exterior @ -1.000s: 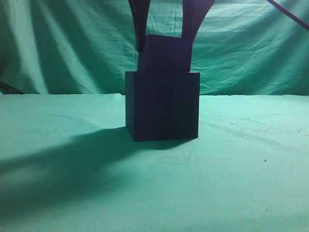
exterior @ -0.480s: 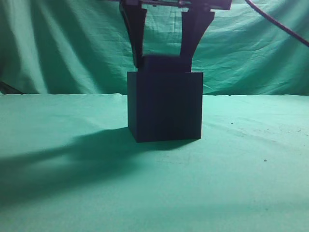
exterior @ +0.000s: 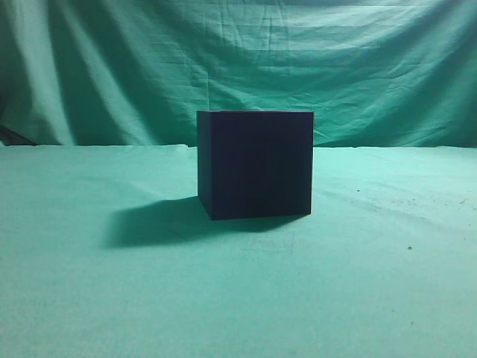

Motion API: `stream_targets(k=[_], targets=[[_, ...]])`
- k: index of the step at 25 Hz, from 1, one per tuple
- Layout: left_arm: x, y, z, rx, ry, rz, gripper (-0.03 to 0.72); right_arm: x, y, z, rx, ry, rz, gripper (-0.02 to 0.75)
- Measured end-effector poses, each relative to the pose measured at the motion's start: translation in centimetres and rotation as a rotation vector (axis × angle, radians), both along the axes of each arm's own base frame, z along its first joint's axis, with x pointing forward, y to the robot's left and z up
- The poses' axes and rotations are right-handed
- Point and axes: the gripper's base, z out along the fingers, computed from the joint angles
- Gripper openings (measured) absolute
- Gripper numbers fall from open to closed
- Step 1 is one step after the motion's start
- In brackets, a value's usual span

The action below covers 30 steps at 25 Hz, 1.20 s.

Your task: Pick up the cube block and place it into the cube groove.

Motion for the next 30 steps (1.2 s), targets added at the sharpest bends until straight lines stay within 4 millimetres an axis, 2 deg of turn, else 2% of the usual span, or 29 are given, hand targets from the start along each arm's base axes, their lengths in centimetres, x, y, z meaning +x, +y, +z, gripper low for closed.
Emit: stream_targets(k=[2,4,8,11,16,20,21,22,26,30], targets=[[0.0,0.0,0.0,0.000,0.000,0.000,0.000,-1.1,-1.1,2.1,0.031,-0.038,0.007,0.065],[0.0,0.0,0.0,0.000,0.000,0.000,0.000,-2.7,-2.6,4.3,0.071,-0.080,0.020,0.000],[0.0,0.0,0.0,0.000,0.000,0.000,0.000,-6.4,-6.1,6.6,0.119,-0.125,0.028,0.000],[0.0,0.0,0.0,0.000,0.000,0.000,0.000,-8.9,-8.5,6.4,0.117,-0.121,0.029,0.000],[0.0,0.0,0.0,0.000,0.000,0.000,0.000,-13.0,-12.1,4.4,0.125,-0.076,0.038,0.000],[0.0,0.0,0.0,0.000,0.000,0.000,0.000,-16.5,-14.5,3.5,0.239,-0.090,0.067,0.000],[0.0,0.0,0.0,0.000,0.000,0.000,0.000,-17.0,-14.8,3.1,0.268,-0.096,0.077,0.000],[0.0,0.0,0.0,0.000,0.000,0.000,0.000,-17.8,-15.3,2.9,0.295,-0.109,0.093,0.049],[0.0,0.0,0.0,0.000,0.000,0.000,0.000,-20.4,-17.3,2.7,0.361,-0.124,0.121,0.049],[0.0,0.0,0.0,0.000,0.000,0.000,0.000,-22.2,-19.1,2.9,0.346,-0.152,0.162,0.049]])
